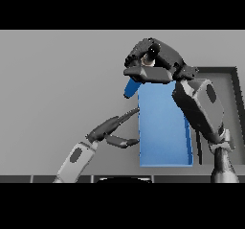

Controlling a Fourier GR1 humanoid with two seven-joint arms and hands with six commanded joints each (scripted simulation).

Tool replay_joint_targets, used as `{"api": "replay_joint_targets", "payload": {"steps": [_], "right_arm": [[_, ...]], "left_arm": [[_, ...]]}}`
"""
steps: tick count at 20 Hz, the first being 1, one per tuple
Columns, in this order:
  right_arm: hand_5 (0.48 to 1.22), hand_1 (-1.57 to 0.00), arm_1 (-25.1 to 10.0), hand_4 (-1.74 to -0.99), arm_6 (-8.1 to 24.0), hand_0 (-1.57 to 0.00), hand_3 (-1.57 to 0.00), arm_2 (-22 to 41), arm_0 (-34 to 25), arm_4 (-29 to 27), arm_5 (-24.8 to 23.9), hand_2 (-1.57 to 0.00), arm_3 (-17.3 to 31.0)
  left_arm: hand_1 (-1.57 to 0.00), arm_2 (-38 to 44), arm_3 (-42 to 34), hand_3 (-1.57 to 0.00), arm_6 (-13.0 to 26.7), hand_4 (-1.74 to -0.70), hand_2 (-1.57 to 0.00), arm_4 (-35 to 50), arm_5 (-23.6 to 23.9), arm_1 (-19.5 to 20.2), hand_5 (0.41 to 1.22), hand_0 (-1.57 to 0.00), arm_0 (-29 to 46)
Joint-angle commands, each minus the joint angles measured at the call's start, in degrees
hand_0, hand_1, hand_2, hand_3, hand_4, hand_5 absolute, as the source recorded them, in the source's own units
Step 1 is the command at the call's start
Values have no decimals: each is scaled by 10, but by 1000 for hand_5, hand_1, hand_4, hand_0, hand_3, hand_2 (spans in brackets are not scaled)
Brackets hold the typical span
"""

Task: Pick up the blue pipe and place it into the blue bin.

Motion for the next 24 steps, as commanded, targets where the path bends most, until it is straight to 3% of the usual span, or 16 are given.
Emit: {"api": "replay_joint_targets", "payload": {"steps": [1,5,9,13,18,20,22,23,24], "right_arm": [[1221,-1571,-7,-1497,-1,-1571,-1571,-5,-5,10,0,-1571,26],[1221,-1571,-26,-1498,-6,-1571,-1571,-17,3,65,15,-1571,136],[1221,-1571,-38,-1499,1,-1571,-1571,-20,63,101,19,-1571,207],[1221,-1571,-44,-1499,31,-1571,-1571,-9,138,125,-15,-1571,213],[1221,-1571,-54,-1499,93,-1571,-1571,13,226,145,-78,-1571,187],[1221,-1571,-65,-1586,129,-1571,-1025,26,251,152,-89,-1571,179],[1221,-1571,-82,-1642,131,-1571,-681,64,263,148,-93,-1571,184],[1221,-1571,-98,-1662,131,-1571,-617,89,265,136,-98,-1571,192],[1199,-1571,-112,-1617,131,-1571,-808,119,264,118,-112,-1571,202]], "left_arm": [[0,4,0,0,-3,-899,0,1,1,4,487,0,2],[1,8,4,1,3,-887,1,3,-4,7,483,1,-2],[1,9,2,1,-4,-878,1,1,-1,9,482,1,1],[1,10,-6,1,-3,-870,1,4,-3,11,483,1,1],[1,4,1,1,-8,-877,1,-3,0,7,479,1,6],[1,4,-6,1,-10,-880,1,-2,-2,12,475,1,9],[1,0,-5,1,-6,-883,1,-3,-2,8,479,1,8],[1,4,-4,1,-2,-885,1,-1,0,6,481,1,4],[1,3,-1,1,-1,-886,1,-2,0,4,483,1,2]]}}
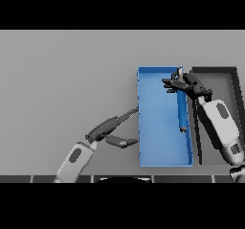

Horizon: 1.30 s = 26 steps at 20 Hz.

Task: Pick up the blue pipe and place it into the blue bin.

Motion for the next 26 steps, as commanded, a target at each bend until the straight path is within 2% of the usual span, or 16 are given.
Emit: {"api": "replay_joint_targets", "payload": {"steps": [1,2,4,6,7,9,11,15,16,17,18,19,22,24,26], "right_arm": [[1188,-1514,-12,-1573,0,-1571,-960,33,-2,-21,-15,-1454,12],[1176,-1211,-21,-1515,0,-1257,-768,71,-16,-54,-34,-1163,32],[1114,-775,-40,-1385,0,-804,-491,137,-36,-131,-58,-744,61],[1152,-495,-65,-1296,0,-514,-314,186,-56,-182,-33,-476,52],[1108,-396,-73,-1264,0,-411,-251,202,-63,-185,-21,-380,53],[1013,-253,-81,-1202,-1,-263,-160,229,-72,-147,2,-243,45],[945,-162,-76,-1160,-15,-168,-102,247,-80,-115,16,-155,56],[829,-66,-86,-1131,-16,-68,-41,262,-85,-87,23,-63,46],[809,-91,-83,-1131,-20,-194,-33,265,-83,-83,16,-54,42],[792,-184,-80,-1144,-21,-377,-26,263,-86,-83,18,-82,50],[778,-147,-81,-1152,-22,-301,-21,263,-86,-83,17,-65,47],[777,-117,-81,-1153,-34,-241,-16,261,-83,-84,31,-52,57],[809,-60,-76,-1154,-38,-123,-8,255,-79,-97,36,-26,62],[804,-100,-82,-1152,-43,-212,-5,253,-80,-97,38,-24,54],[795,-100,-79,-1152,-40,-212,-5,255,-76,-98,33,-24,53]], "left_arm": [[1,2,0,1,2,-885,1,1,0,1,486,1,-2],[1,2,5,1,1,-883,1,0,0,-2,490,1,-5],[1,8,4,1,-5,-880,1,2,-2,6,495,1,-5],[1,4,5,1,-3,-881,1,5,-3,-1,497,1,-4],[1,4,5,1,-7,-881,1,4,-3,2,496,1,0],[1,4,8,1,-9,-879,1,-2,1,3,493,1,0],[1,3,12,1,-5,-878,1,-5,6,-5,490,1,-7],[1,4,2,1,-8,-878,1,3,2,1,480,1,2],[1,3,5,1,-6,-878,1,-1,4,-1,478,1,0],[1,1,1,1,-3,-881,1,-2,4,0,476,1,3],[1,8,3,1,-1,-881,1,0,2,4,474,1,-3],[1,5,7,1,-2,-882,1,-1,2,3,474,1,-3],[1,2,1,1,-9,-885,1,-2,1,5,476,1,5],[1,-2,-4,1,-1,-885,1,-3,3,2,478,1,6],[1,-7,-2,1,3,-885,1,-6,6,-5,480,1,8]]}}
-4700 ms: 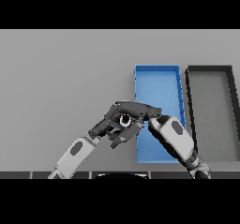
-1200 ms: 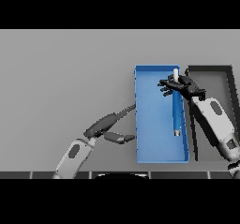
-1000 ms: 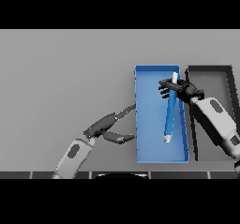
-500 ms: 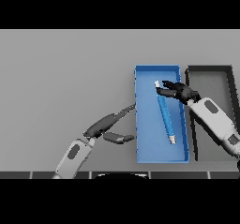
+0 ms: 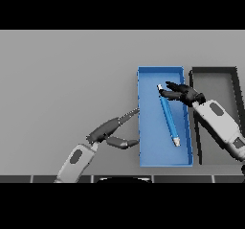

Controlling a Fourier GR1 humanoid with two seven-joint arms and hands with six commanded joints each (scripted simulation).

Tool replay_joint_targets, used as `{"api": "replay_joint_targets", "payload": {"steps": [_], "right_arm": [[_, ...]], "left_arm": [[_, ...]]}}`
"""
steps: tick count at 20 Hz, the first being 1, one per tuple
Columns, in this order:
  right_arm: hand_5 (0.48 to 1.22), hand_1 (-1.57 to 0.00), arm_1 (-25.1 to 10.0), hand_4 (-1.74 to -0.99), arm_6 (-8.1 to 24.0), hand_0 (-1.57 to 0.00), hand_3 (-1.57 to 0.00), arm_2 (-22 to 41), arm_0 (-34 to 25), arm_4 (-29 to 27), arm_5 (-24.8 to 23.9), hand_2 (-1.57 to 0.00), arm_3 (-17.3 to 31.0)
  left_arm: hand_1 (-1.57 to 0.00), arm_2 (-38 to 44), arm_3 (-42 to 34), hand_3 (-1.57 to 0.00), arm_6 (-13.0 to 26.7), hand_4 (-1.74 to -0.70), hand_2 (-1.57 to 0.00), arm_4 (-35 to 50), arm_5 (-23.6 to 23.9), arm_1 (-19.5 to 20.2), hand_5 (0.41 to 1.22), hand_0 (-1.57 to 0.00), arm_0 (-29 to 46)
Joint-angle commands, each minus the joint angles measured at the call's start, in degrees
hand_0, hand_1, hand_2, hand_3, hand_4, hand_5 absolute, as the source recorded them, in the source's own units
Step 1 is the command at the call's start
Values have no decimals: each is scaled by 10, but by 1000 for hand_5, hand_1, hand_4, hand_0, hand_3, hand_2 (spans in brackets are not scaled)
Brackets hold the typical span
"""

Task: Pick up the blue pipe and place it into the blue bin.

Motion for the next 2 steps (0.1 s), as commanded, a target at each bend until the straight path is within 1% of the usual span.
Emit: {"api": "replay_joint_targets", "payload": {"steps": [1,2], "right_arm": [[791,-100,1,-1152,-6,-212,-5,4,0,8,4,-24,4],[798,-100,5,-1152,0,-212,-5,6,-3,9,0,-24,1]], "left_arm": [[1,-1,-2,1,11,-885,1,-2,4,-6,480,1,-6],[1,-1,-5,1,13,-885,1,-1,3,-6,480,1,-7]]}}
